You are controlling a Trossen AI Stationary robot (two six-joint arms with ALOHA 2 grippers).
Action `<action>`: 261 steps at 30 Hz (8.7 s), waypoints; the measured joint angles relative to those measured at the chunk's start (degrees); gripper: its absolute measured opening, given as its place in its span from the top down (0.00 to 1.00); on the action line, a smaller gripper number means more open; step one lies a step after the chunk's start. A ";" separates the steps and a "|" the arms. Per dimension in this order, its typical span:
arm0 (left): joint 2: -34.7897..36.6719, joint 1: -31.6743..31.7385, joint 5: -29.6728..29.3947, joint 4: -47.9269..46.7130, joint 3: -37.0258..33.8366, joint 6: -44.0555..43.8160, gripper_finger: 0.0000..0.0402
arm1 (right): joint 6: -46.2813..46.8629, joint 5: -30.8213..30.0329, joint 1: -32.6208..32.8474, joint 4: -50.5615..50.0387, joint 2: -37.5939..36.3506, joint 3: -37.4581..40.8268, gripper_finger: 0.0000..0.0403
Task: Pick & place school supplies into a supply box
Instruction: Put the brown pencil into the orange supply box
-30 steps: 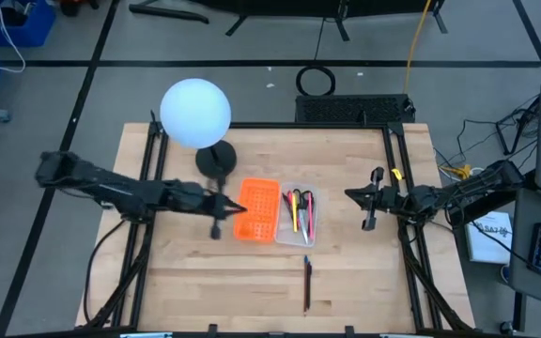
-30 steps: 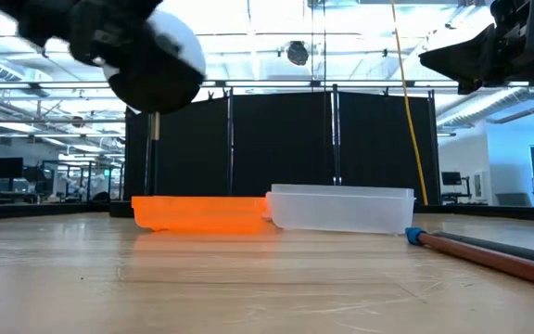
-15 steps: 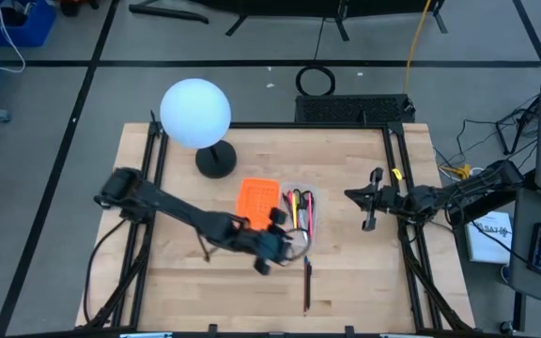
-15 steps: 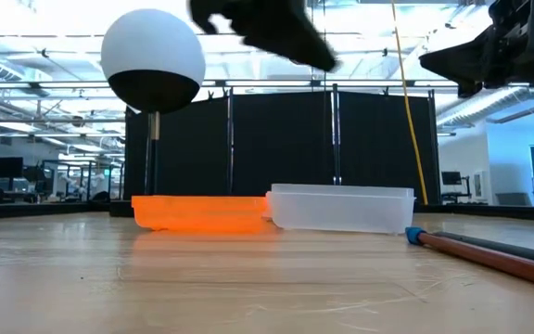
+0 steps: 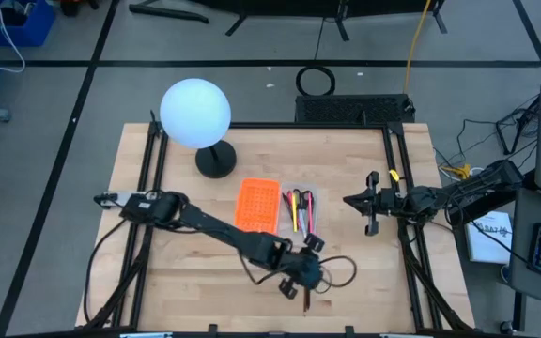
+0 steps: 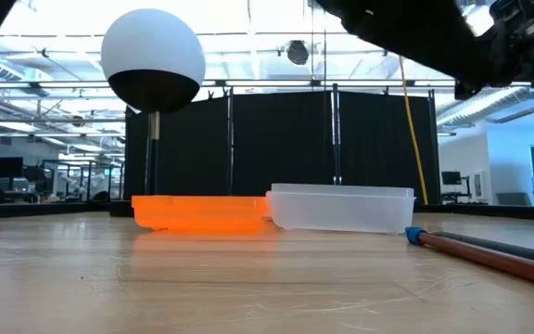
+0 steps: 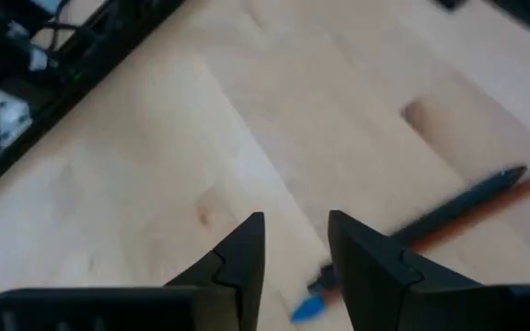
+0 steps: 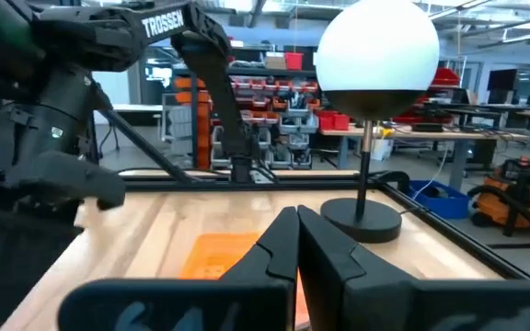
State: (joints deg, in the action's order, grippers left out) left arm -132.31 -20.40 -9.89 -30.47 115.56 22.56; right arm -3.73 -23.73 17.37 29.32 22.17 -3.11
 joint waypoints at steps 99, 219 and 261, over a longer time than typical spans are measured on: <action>-11.06 7.86 18.62 -15.41 2.35 39.00 0.68 | 3.56 -0.17 -0.04 -1.36 4.55 0.00 1.00; 104.58 16.26 0.62 60.66 -113.04 -18.65 0.89 | 43.56 3.44 15.80 -83.46 89.66 -100.93 1.00; 104.58 16.26 0.39 63.55 -113.04 -13.75 0.88 | 84.95 25.30 7.61 -76.94 93.46 -84.96 0.94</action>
State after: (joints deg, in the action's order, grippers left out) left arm -27.73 -4.14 -9.51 33.08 2.52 8.81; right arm 81.22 1.57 24.98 -47.62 115.63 -88.07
